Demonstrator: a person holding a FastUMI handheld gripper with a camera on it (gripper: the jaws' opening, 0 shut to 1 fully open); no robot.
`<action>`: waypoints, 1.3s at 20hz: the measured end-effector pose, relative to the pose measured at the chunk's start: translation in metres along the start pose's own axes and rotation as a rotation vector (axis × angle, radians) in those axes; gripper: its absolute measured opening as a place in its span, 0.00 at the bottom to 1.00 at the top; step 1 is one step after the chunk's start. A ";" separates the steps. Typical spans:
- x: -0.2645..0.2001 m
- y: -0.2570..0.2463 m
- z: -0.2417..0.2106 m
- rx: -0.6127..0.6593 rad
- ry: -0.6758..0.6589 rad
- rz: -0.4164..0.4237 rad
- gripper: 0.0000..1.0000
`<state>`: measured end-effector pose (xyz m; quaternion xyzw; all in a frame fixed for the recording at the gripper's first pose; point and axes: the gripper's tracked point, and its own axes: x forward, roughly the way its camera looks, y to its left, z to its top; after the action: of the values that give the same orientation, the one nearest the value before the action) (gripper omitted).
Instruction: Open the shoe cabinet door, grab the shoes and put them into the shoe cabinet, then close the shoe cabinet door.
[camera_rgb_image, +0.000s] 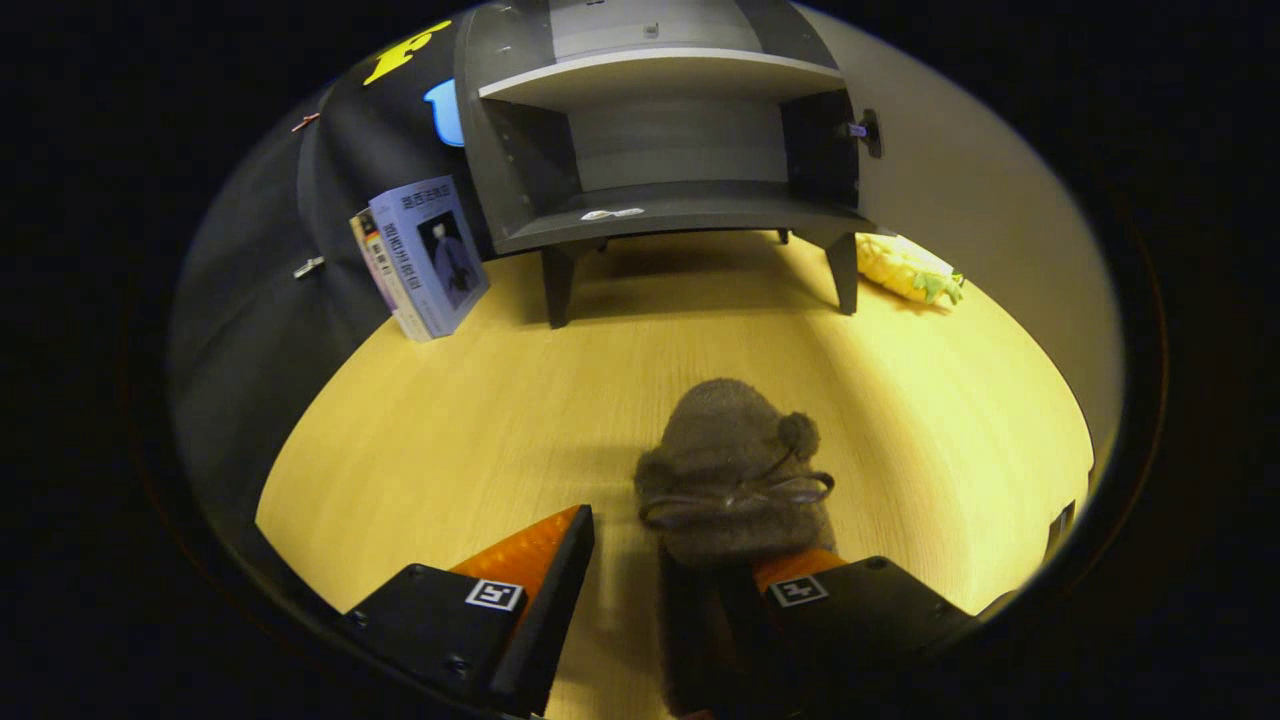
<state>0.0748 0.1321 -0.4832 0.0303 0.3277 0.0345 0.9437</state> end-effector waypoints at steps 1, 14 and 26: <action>0.005 -0.009 0.001 -0.003 -0.006 -0.041 0.58; -0.072 -0.008 0.092 0.024 -0.061 0.054 0.08; -0.161 0.005 0.297 0.080 -0.201 0.094 0.08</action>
<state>0.1333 0.1133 -0.1511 0.0865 0.2306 0.0623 0.9672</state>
